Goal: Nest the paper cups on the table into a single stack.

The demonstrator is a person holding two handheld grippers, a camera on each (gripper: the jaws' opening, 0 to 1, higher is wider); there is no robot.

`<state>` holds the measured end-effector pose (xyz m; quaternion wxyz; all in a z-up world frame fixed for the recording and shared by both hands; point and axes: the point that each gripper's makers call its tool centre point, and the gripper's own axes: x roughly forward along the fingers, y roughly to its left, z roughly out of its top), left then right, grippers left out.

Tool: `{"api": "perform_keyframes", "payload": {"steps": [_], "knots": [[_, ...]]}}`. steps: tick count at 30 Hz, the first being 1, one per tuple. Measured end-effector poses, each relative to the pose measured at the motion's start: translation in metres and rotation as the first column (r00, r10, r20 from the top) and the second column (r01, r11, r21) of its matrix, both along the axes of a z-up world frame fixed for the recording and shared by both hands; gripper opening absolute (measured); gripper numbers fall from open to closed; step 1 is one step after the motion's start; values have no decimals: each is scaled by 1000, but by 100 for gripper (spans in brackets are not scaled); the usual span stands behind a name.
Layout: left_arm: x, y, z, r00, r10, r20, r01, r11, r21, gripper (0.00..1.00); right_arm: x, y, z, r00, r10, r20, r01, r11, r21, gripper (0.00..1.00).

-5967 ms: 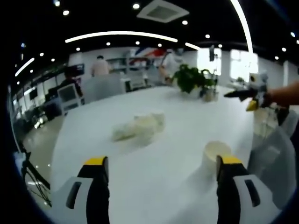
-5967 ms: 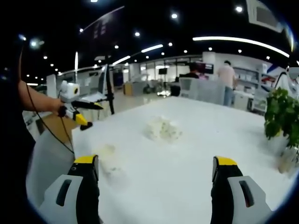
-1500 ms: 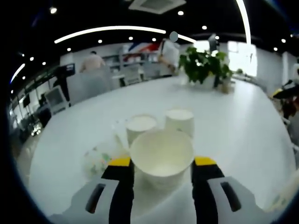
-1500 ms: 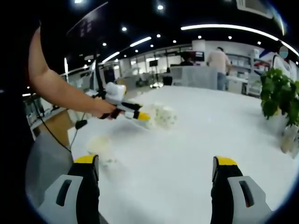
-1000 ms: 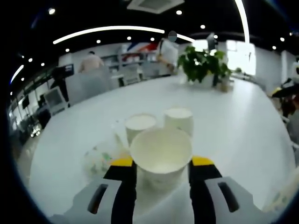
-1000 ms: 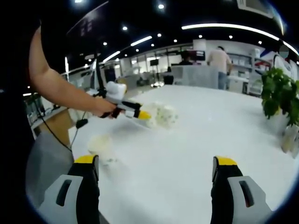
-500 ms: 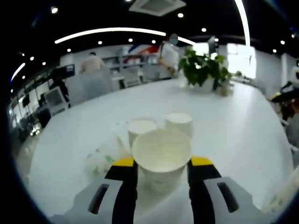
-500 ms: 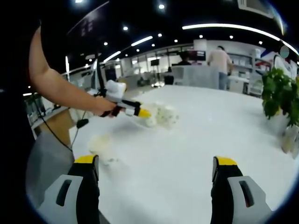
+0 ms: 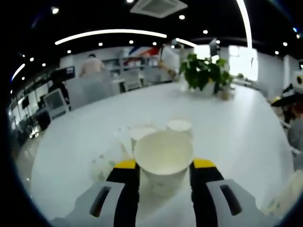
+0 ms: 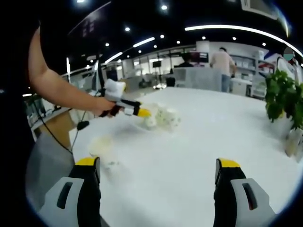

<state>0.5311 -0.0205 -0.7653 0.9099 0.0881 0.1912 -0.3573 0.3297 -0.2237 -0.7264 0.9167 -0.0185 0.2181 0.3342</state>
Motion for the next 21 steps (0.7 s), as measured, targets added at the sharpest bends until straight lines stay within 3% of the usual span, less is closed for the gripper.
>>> {"api": "perform_keyframes", "payload": {"steps": [10,21], "knots": [[4,4,12,1000,-10,18,11,1000,-13,39,5,1,3,1000,9,10,-9,1000,-4,100],[10,6,38,999,-23,46,24,1000,-16,39,7,3,4,1000,18,14,-18,1000,-8,100]]}}
